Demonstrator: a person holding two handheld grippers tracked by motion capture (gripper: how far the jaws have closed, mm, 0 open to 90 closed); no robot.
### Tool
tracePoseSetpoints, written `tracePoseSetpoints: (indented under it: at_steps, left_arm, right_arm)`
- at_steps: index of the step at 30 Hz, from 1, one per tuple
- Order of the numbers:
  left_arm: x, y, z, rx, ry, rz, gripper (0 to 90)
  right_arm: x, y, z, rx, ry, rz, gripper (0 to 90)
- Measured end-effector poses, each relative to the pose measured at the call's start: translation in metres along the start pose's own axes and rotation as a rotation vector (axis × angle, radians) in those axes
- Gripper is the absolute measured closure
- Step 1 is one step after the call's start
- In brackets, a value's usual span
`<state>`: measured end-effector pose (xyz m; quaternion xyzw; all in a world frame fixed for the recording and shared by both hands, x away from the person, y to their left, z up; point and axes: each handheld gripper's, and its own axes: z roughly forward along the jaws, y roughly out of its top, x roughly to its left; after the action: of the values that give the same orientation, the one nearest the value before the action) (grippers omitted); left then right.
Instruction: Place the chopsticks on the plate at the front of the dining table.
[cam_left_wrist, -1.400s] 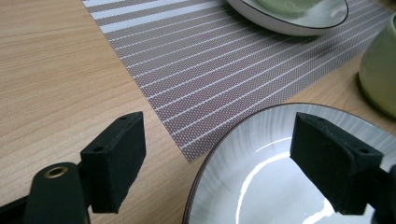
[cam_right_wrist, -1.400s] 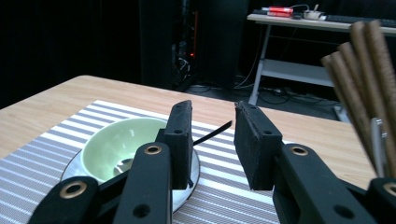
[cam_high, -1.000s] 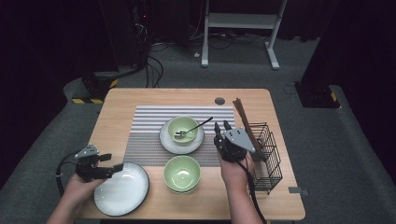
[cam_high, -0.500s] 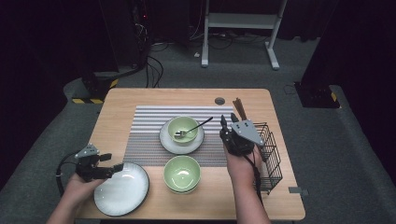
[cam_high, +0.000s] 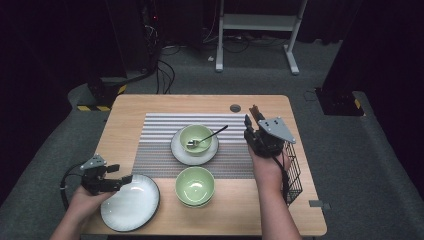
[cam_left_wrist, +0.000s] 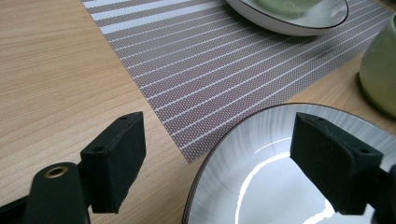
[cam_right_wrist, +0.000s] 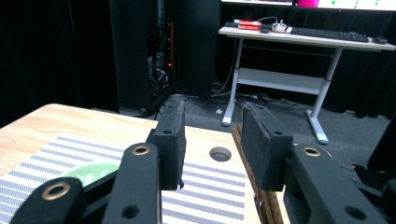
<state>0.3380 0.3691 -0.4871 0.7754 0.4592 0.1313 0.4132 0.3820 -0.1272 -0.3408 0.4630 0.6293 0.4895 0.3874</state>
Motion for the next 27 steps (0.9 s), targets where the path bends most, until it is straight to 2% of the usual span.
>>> tracePoseSetpoints:
  at_steps: [5,12,19,27]
  left_arm:
    - [0.001,0.0,-0.001,-0.006,0.002,-0.005,18.7]
    - [0.002,0.0,-0.002,-0.009,0.002,-0.003,18.6]
    - [0.002,0.0,-0.003,-0.01,0.005,-0.001,18.6]
    - [0.002,0.0,-0.002,-0.009,0.001,-0.004,18.6]
  right_arm:
    - [-0.007,0.004,0.006,0.007,-0.001,0.014,59.1]
    - [-0.015,0.009,0.015,0.019,-0.029,0.022,61.5]
    - [-0.017,0.002,0.029,0.065,-0.046,0.009,66.9]
    - [-0.021,-0.005,0.042,0.108,-0.066,0.011,69.3]
